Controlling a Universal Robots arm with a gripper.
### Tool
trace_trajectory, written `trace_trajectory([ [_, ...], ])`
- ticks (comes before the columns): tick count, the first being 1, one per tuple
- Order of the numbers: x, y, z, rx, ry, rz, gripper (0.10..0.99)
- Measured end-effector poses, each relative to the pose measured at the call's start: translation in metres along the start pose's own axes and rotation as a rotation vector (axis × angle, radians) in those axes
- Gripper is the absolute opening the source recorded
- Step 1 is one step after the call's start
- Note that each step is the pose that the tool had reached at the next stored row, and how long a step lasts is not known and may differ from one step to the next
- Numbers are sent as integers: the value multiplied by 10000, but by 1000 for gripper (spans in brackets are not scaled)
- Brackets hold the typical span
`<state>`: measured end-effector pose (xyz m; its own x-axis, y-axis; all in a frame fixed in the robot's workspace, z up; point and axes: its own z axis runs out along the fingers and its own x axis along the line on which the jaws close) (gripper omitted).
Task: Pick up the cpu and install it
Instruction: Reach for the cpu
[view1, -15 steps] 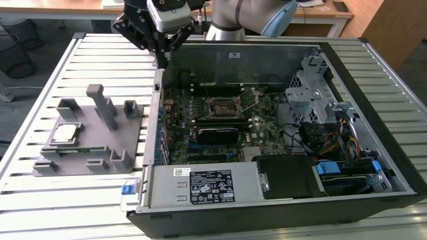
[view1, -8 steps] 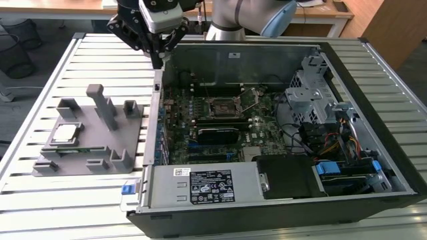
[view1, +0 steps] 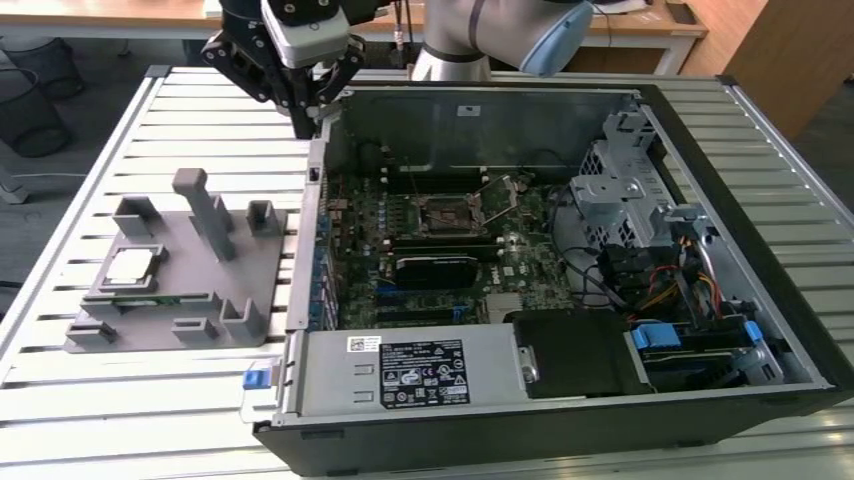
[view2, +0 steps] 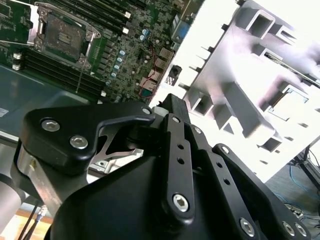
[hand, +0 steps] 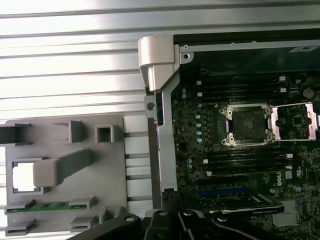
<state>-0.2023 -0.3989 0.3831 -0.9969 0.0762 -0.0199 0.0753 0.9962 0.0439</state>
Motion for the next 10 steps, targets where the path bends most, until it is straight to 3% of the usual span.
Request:
trace_trajectory([
  [10,93,-8,20,1,15,1,106],
])
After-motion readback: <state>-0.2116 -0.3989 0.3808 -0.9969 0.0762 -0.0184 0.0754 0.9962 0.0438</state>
